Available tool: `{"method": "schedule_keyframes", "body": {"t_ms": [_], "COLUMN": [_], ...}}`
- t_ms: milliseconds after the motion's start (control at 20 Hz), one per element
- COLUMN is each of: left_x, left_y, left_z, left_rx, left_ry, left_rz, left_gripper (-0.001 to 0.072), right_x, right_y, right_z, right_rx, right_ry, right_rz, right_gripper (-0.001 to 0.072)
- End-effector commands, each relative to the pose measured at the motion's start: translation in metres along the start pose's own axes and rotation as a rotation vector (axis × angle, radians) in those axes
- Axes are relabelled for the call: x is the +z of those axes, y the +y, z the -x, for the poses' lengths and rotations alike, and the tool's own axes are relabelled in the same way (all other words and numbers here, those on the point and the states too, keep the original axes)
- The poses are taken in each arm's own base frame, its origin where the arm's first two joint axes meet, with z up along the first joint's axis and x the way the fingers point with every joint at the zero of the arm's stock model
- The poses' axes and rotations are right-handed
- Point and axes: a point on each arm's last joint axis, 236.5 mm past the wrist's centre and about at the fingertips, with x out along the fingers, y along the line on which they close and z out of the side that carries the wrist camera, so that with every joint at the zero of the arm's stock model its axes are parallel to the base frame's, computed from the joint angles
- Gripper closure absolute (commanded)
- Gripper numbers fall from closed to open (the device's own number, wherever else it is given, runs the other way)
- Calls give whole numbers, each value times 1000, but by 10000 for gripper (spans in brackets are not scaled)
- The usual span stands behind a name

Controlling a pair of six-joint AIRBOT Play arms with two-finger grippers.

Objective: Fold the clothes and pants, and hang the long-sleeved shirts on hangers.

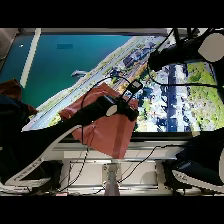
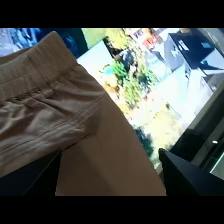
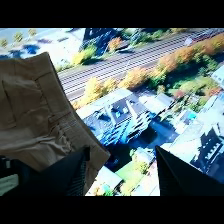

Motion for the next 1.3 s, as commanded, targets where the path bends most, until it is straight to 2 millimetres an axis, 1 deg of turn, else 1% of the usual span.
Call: {"method": "schedule_keyframes", "body": {"t_ms": [0,100,150,200,300,400,450,500,550,600,650,700,800,850,900,950,1000,1050,1100,1150,1250], "left_x": [22,42,45,43,21,-6,-23,-42,-66,-95,-130,-164,-230,-254,-274,-288,-296,-300,-298,-295,-289], "left_y": [57,105,127,149,192,229,245,259,274,284,290,291,284,278,271,264,257,255,257,264,275], "left_z": [51,100,125,146,188,228,245,257,267,270,269,262,237,224,212,203,197,195,196,199,201], "left_rx": [154,261,300,341,433,521,560,594,630,655,668,668,633,602,572,535,496,468,448,438,392], "left_ry": [-64,-153,-183,-193,-163,-130,-119,-108,-88,-51,6,72,209,255,278,291,293,279,247,190,72], "left_rz": [-16,16,54,92,175,264,308,357,411,465,529,585,683,713,766,806,844,879,917,970,1124], "left_gripper": [121,122,123,123,131,131,131,131,131,131,130,130,129,129,129,129,129,129,129,129,129], "right_x": [11,-4,-14,-26,-51,-65,-70,-75,-79,-81,-82,-82,-80,-80,-79,-79,-78,-77,-75,-73,-72], "right_y": [-36,-60,-68,-72,-72,-63,-59,-56,-55,-54,-54,-54,-52,-50,-48,-47,-45,-45,-45,-45,-45], "right_z": [-6,-17,-25,-35,-57,-80,-89,-98,-105,-110,-115,-118,-122,-122,-122,-122,-122,-123,-123,-124,-124], "right_rx": [-74,-104,-107,-99,-64,-17,4,23,29,32,33,32,42,50,58,64,70,72,71,73,74], "right_ry": [-53,8,48,101,220,289,314,335,351,360,365,362,356,353,351,350,346,342,333,327,320], "right_rz": [-39,-83,-102,-102,-102,-117,-105,-102,-104,-104,-104,-105,-109,-112,-115,-117,-119,-120,-121,-122,-123], "right_gripper": [255,254,255,254,254,255,255,255,254,253,253,253,253,253,253,254,254,254,254,254,254]}}
